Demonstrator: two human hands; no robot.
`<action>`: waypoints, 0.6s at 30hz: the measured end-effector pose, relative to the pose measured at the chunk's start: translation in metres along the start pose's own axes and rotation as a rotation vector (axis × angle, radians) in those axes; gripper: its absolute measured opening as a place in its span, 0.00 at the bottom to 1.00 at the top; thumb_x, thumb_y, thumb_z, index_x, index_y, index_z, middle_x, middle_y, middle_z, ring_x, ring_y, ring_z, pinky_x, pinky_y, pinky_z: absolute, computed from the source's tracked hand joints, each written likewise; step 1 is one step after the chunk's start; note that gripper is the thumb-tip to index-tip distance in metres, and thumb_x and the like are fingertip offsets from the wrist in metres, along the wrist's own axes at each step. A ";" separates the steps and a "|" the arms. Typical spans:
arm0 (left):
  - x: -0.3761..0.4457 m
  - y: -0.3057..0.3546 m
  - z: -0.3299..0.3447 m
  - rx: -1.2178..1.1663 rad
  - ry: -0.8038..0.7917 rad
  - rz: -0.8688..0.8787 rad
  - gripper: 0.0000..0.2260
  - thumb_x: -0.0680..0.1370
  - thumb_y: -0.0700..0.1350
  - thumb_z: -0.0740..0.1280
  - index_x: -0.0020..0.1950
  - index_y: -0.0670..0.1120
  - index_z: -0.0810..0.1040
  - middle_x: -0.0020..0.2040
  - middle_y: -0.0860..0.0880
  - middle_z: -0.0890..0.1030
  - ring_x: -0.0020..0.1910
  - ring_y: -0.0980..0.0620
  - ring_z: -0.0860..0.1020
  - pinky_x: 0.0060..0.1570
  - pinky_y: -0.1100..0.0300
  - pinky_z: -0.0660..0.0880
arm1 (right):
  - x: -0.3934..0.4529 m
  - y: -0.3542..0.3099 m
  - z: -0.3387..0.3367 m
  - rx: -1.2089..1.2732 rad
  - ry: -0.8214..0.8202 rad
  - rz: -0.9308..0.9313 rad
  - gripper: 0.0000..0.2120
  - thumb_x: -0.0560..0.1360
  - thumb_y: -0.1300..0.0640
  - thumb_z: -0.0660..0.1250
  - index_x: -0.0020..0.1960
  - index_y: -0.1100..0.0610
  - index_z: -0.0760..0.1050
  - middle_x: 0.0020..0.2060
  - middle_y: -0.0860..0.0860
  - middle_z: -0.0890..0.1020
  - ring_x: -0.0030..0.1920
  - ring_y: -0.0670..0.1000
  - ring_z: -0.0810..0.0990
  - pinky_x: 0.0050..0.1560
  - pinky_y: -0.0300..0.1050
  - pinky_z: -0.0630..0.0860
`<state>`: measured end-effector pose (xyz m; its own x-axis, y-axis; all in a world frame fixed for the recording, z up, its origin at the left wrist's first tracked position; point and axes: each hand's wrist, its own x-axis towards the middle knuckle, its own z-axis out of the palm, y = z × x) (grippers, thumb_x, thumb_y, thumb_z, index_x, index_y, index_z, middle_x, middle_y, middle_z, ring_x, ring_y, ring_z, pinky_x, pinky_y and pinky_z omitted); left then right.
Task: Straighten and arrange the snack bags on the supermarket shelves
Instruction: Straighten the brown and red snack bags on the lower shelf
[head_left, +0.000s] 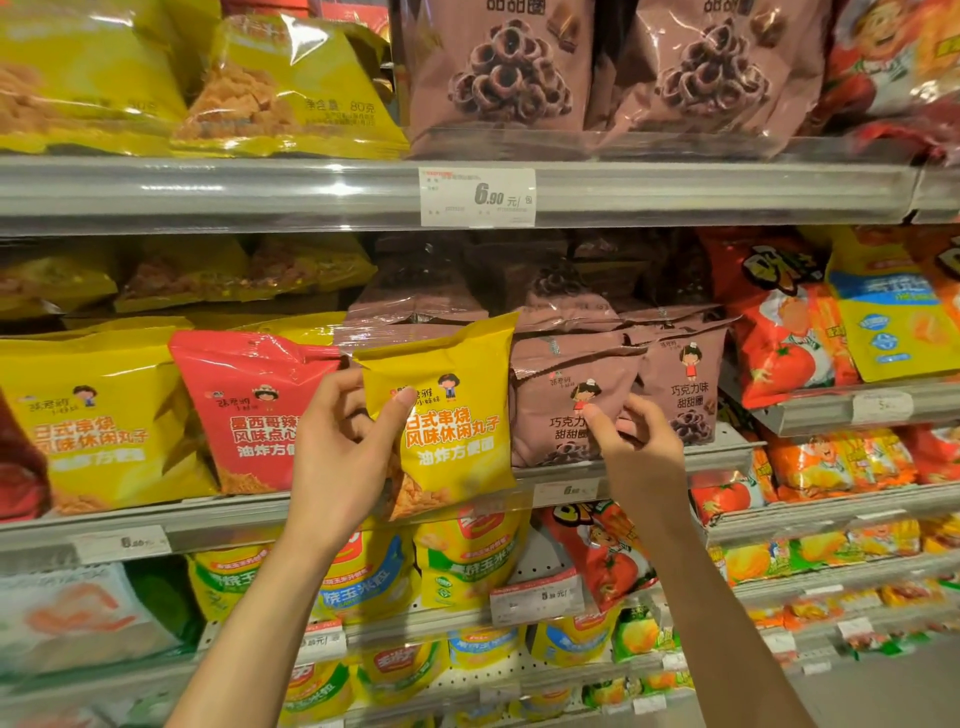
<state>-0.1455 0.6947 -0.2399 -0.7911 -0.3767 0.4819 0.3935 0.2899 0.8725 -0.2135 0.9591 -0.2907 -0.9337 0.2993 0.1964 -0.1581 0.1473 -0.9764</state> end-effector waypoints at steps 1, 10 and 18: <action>-0.002 -0.002 -0.001 -0.002 -0.001 -0.007 0.13 0.75 0.54 0.73 0.54 0.52 0.74 0.35 0.35 0.65 0.31 0.45 0.67 0.32 0.40 0.71 | 0.000 0.000 -0.001 0.015 0.035 -0.001 0.17 0.71 0.42 0.77 0.57 0.44 0.79 0.50 0.44 0.83 0.48 0.42 0.82 0.46 0.35 0.76; -0.014 -0.011 -0.007 0.006 0.006 -0.043 0.15 0.76 0.52 0.73 0.55 0.46 0.75 0.34 0.37 0.69 0.30 0.39 0.68 0.31 0.39 0.73 | -0.016 0.000 -0.004 -0.004 0.083 -0.109 0.15 0.76 0.51 0.75 0.50 0.62 0.77 0.34 0.50 0.81 0.32 0.40 0.79 0.35 0.28 0.72; -0.024 -0.013 -0.020 0.008 0.028 -0.046 0.08 0.75 0.52 0.73 0.50 0.62 0.76 0.30 0.49 0.71 0.29 0.47 0.70 0.27 0.47 0.73 | -0.043 0.006 0.000 0.014 -0.176 0.038 0.04 0.80 0.54 0.70 0.48 0.54 0.80 0.37 0.50 0.86 0.37 0.43 0.84 0.38 0.31 0.78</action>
<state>-0.1222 0.6830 -0.2611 -0.7948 -0.4140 0.4437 0.3532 0.2789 0.8930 -0.1742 0.9470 -0.3049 -0.9807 0.1344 0.1417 -0.1251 0.1252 -0.9842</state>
